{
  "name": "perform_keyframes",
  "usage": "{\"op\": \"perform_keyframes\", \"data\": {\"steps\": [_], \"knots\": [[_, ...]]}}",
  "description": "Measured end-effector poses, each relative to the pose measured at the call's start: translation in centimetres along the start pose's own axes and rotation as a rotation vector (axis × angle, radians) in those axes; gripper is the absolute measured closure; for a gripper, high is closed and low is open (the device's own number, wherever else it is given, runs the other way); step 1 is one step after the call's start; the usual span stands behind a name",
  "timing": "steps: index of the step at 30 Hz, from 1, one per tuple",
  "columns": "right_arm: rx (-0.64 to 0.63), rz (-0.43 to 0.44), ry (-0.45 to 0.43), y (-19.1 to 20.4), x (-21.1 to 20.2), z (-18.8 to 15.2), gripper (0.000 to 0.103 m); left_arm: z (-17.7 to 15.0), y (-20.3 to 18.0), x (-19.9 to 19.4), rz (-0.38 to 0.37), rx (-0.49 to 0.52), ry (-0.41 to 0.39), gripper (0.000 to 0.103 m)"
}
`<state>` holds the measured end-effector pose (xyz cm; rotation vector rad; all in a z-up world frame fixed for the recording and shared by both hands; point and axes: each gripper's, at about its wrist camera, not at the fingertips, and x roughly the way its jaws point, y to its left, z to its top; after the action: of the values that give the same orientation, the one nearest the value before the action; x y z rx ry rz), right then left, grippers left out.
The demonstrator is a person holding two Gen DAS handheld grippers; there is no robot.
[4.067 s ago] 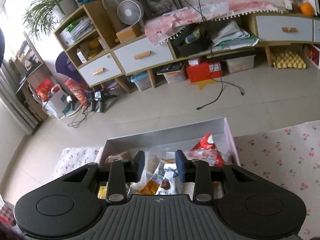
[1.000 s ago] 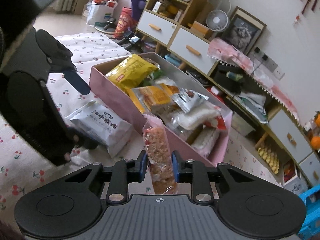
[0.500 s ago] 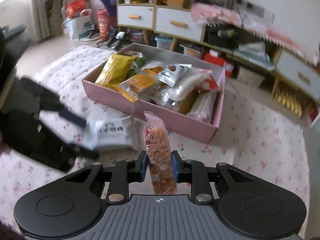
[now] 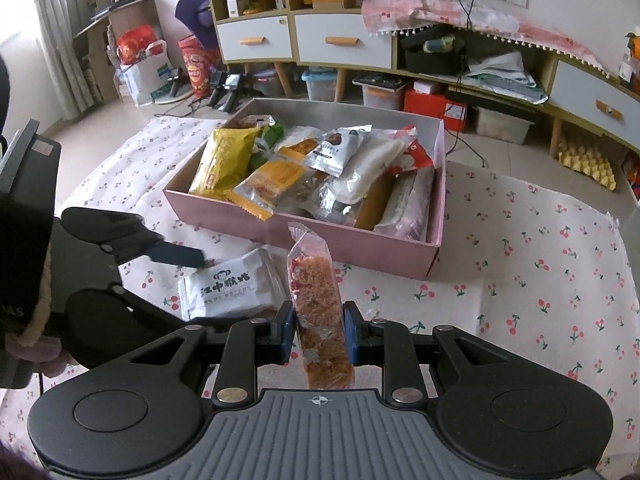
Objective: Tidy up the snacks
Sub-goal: 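Grasp the pink-wrapped bar with the right tool while the left tool grasps the white printed packet, then lift and carry the pink bar and white packet over the pink box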
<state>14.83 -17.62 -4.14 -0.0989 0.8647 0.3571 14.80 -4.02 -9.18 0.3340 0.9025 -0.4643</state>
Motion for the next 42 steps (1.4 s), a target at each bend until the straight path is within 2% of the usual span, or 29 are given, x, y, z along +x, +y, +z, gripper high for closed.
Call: {"op": "perform_keyframes", "data": {"steps": [6,10,15,20,29,34,38,42], "knots": [[0.009,-0.005,0.008,-0.3,0.1,-0.1,0.079,0.3,-0.3,-0.1,0.016,-0.014,-0.004,0.051],[0.024,-0.009,0.009,-0.4,-0.1,-0.1,0.079,0.5,-0.9,-0.3,0.027,-0.008,0.008,0.057],[0.058,-0.003,0.008,-0.5,-0.5,0.3,0.079,0.6,-0.2,-1.0,-0.017,-0.088,0.033,0.058],[0.092,0.005,-0.01,-0.4,-1.1,0.7,0.079,0.6,-0.1,-1.9,-0.021,-0.106,0.02,0.059],[0.156,0.031,-0.085,-0.4,-3.0,2.4,0.079,1.4,0.9,-5.2,-0.02,-0.177,-0.095,0.059],[0.198,0.038,-0.121,-0.6,-3.3,3.8,0.079,2.2,2.6,-6.5,0.013,-0.274,-0.17,0.059],[0.245,0.044,-0.139,-1.2,-2.8,4.8,0.079,3.2,3.8,-6.4,0.038,-0.331,-0.204,0.059],[0.277,0.03,-0.155,-1.6,-2.5,5.2,0.079,5.1,5.1,-5.8,0.051,-0.333,-0.217,0.059]]}}
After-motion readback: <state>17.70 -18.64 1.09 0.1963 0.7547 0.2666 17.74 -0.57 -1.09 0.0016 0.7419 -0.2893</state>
